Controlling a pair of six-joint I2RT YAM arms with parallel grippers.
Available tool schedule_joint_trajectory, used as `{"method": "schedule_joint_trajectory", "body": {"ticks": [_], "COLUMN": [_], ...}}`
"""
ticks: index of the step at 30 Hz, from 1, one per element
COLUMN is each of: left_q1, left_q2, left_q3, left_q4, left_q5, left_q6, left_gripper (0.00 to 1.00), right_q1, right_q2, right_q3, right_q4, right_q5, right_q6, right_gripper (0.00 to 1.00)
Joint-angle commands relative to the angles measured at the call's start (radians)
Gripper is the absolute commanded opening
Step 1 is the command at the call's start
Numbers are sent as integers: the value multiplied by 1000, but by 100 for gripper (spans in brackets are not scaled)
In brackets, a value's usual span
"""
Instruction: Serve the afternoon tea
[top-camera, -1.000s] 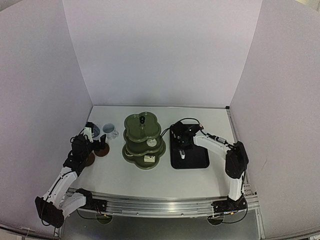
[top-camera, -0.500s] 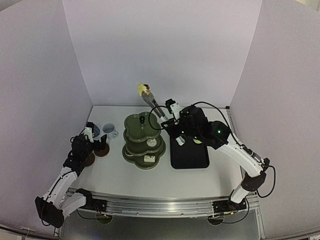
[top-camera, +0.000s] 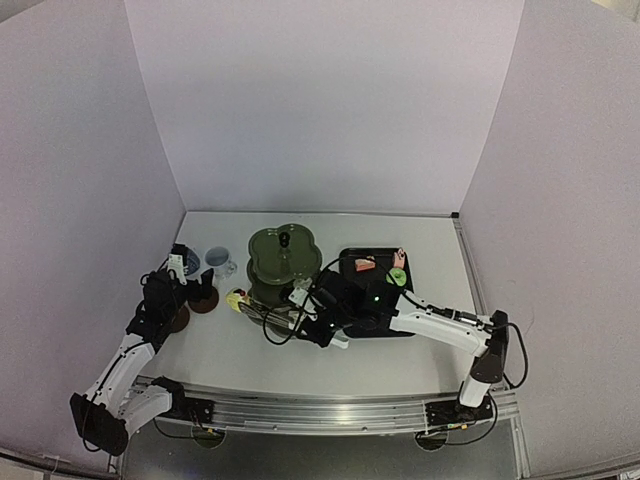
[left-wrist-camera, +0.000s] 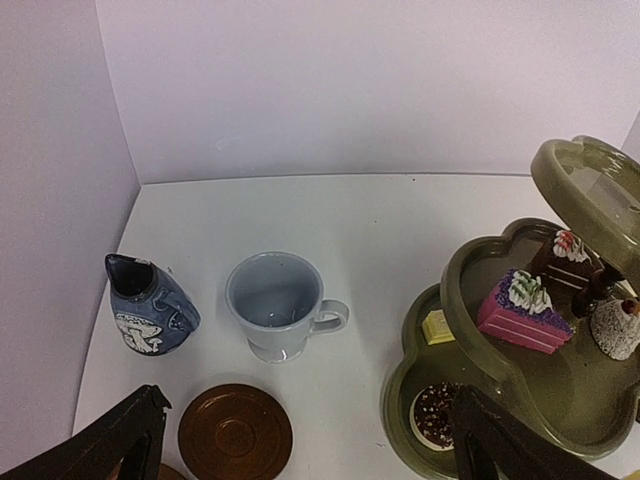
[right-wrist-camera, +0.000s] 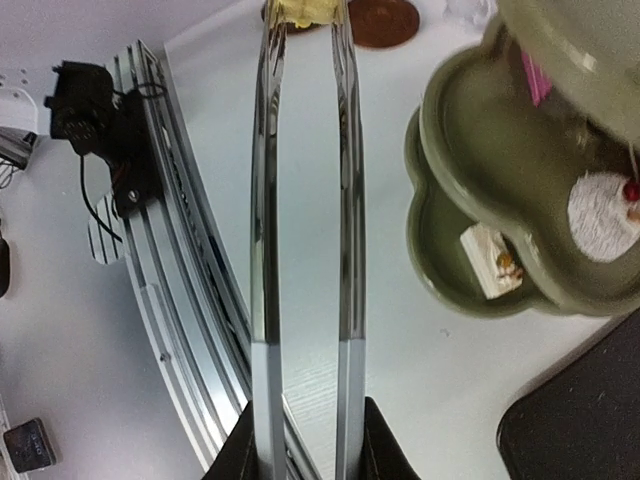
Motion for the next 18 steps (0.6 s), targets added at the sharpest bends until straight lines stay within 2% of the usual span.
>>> {"method": "schedule_joint_trajectory", "body": {"ticks": [1,8,18], "left_q1": [4,4,4], "left_q2": [2,4,4], "left_q3": [11,13,9], "left_q4": [34,31,35], "left_q5": [-9,-4,-3], "left_q6": [-14,-6,-4], "left_gripper": [99,100,100], "right_q1": [-1,-1,-4], "right_q2": [-92,-58,-63], "right_q3": [-64,-44,-45], "right_q4": [-6,-77,-109], "right_q5": [-16,188,337], "right_q6": [68,67,112], "right_gripper": [0,0,0]}}
